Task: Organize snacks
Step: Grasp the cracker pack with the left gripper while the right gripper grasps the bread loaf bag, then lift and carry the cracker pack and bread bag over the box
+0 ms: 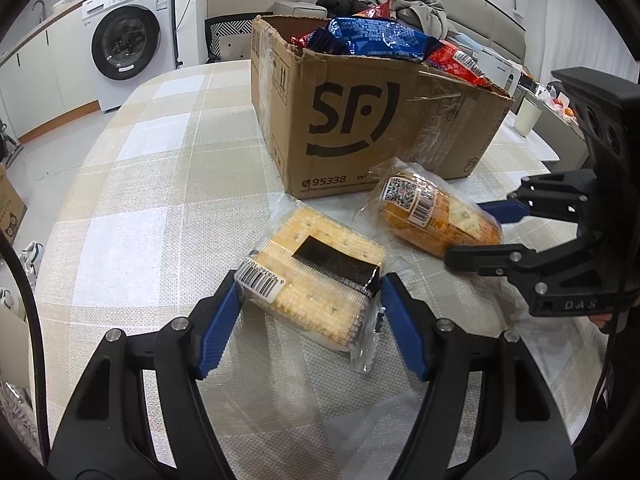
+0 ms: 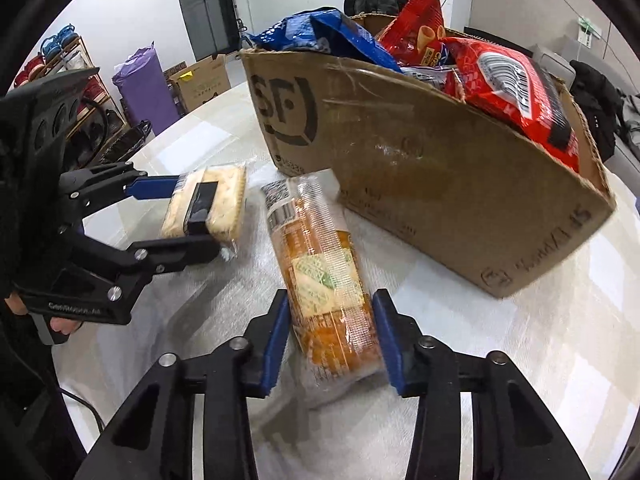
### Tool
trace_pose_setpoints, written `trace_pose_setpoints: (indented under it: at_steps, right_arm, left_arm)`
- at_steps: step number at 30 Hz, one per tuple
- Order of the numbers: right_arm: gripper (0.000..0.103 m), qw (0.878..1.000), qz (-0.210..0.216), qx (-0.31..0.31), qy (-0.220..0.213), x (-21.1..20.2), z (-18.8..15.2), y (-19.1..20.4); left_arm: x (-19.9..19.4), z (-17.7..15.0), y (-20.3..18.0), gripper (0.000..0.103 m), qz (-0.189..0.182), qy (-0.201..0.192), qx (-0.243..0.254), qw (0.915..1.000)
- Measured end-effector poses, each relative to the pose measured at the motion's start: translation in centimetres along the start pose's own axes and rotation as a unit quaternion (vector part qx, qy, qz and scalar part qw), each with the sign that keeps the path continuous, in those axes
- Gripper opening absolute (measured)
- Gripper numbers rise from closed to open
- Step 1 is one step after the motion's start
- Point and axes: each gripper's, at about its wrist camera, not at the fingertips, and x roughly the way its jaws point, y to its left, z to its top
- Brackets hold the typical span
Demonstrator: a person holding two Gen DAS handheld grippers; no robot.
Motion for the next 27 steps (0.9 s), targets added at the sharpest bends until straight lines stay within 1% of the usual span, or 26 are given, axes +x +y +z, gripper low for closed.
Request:
trace_pose_setpoints:
  at_steps: [2,6,11,17,27]
  right_arm:
    - [0.038,1.000,-0.002,0.004,-0.009,-0.1,-0.3,0.3]
    - [0.036,0.999,-0.004,0.020,-0.039,-0.9,-1.3,0.6]
    - [0.036,0.997,0.006,0.040,-0.066,-2.5,-2.3,0.2]
    - [0.036,0.993,0.011,0.048,-0.104,-5.1,-2.8,-0.3]
    - [0.036,0.980,0.009,0.086,-0.178,-9.7,-5.0,-1.5]
  left_arm:
    - [-0.1,0.0,-0.1,0.067,0.001,-0.002,0.001,1.0000]
    - [-0.6,-0.1,-0.3,0.067,0.000,-0.009,0.000,1.0000]
    - [-1.4,0.0,-0.9,0.067,-0.007,-0.019,0.003,0.9998]
    - [-3.4,0.4,-2.1,0.067,-0.013,-0.043,0.012,0.9989]
    - [-7.4,1.3,-3.8,0.067,-0.014,-0.082,0.019,0.9964]
